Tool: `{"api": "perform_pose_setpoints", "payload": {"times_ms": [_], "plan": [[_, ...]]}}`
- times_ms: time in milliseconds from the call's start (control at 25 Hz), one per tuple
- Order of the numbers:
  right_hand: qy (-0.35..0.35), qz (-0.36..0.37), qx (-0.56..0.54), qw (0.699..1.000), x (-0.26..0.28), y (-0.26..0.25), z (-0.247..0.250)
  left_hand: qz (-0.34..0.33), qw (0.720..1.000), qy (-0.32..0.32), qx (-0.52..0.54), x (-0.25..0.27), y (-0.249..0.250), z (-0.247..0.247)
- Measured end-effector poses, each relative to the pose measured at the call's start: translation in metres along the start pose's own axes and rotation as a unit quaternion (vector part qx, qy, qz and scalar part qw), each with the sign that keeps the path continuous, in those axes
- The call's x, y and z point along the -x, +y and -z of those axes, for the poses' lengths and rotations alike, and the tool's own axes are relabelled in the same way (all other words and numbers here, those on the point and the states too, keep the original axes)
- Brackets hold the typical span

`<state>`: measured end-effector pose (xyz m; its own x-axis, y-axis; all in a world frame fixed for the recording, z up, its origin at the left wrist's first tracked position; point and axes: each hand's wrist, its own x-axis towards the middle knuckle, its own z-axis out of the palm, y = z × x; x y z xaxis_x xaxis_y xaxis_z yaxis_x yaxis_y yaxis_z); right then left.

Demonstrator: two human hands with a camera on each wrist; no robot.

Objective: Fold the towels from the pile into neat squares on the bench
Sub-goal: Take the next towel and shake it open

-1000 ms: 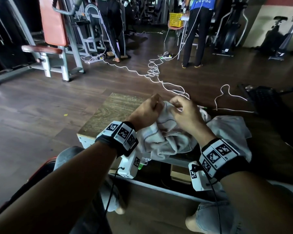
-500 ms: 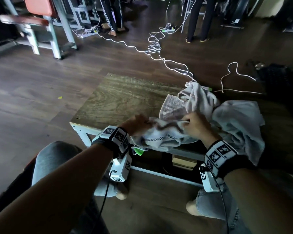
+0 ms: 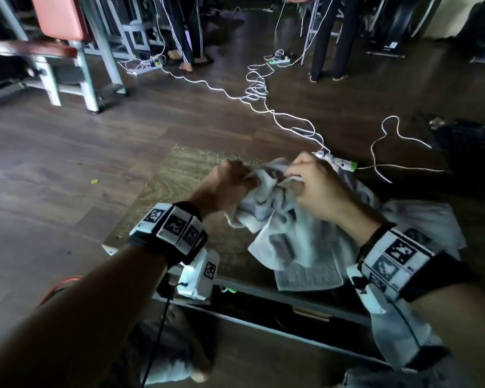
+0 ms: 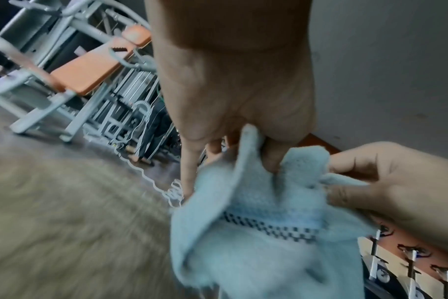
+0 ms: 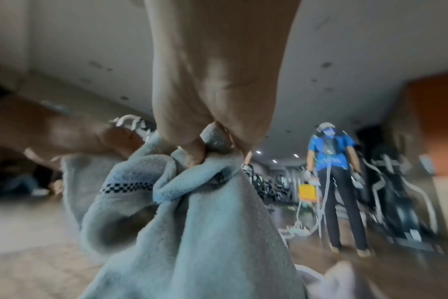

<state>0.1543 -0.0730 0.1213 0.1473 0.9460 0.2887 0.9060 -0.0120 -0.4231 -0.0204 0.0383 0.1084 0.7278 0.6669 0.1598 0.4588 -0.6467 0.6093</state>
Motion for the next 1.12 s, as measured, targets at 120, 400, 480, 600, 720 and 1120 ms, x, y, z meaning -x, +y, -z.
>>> {"api": "perform_pose_setpoints", "payload": {"times_ms": [120, 400, 480, 600, 720, 1120], "plan": [[0.020, 0.050, 0.098, 0.994, -0.074, 0.009, 0.021, -0.030, 0.993, 0.102, -0.059, -0.068, -0.005, 0.033], [0.095, -0.055, 0.210, 0.971, -0.202, 0.062, 0.028, 0.080, 0.943, 0.154, -0.285, -0.186, -0.052, 0.109], [0.063, -0.076, 0.233, 0.967, -0.211, 0.084, 0.015, 0.123, 0.950, 0.146, -0.248, -0.193, -0.077, 0.113], [0.091, -0.116, 0.201, 0.969, -0.209, 0.093, -0.006, 0.189, 0.945, 0.133, -0.233, -0.190, -0.104, 0.103], [0.087, -0.124, 0.174, 0.973, -0.207, 0.087, -0.013, 0.242, 0.939, 0.134, -0.205, -0.181, -0.117, 0.093], [0.178, -0.133, 0.111, 0.969, -0.179, 0.069, 0.022, 0.246, 0.945, 0.118, 0.181, -0.183, -0.094, 0.119]]}}
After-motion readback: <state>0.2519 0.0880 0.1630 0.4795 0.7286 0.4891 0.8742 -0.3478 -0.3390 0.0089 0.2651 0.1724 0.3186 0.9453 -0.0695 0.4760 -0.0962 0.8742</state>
